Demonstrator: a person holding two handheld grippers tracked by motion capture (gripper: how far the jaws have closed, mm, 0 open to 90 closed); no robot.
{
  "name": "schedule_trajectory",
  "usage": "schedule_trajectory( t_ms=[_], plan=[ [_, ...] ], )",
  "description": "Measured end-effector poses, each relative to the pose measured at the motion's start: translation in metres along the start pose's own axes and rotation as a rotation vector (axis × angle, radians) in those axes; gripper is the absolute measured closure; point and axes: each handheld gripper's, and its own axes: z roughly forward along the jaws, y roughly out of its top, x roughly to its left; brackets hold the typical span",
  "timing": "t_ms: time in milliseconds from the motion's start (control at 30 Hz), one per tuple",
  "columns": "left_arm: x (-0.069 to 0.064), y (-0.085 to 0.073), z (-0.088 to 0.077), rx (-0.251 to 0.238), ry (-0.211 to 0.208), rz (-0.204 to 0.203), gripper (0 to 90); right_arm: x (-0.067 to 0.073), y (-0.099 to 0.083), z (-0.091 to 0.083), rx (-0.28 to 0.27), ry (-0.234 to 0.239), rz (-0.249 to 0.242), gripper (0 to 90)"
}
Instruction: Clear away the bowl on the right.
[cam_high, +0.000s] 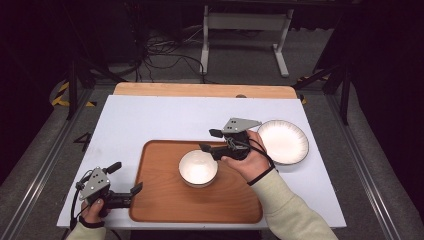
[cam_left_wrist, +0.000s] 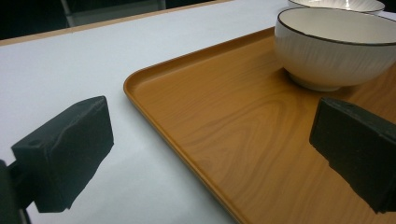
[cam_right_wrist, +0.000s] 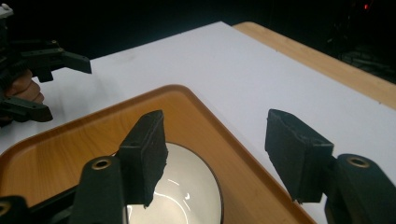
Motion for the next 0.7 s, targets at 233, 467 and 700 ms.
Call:
schedule_trajectory(
  t_ms=[233, 467, 700],
  plan=[
    [0.0, 0.0, 0.0, -0.003, -0.002, -0.002, 0.4, 0.003, 0.0, -0.008, -0.096, 0.015, -0.044, 30.4],
    [0.0, 0.0, -0.001, -0.003, -0.002, -0.003, 0.4, 0.001, -0.003, -0.015, -0.143, 0.016, -0.056, 29.5],
    [0.001, 0.0, -0.001, -0.005, -0.002, -0.002, 0.4, -0.002, -0.006, -0.028, -0.166, -0.006, -0.06, 29.3]
  ],
)
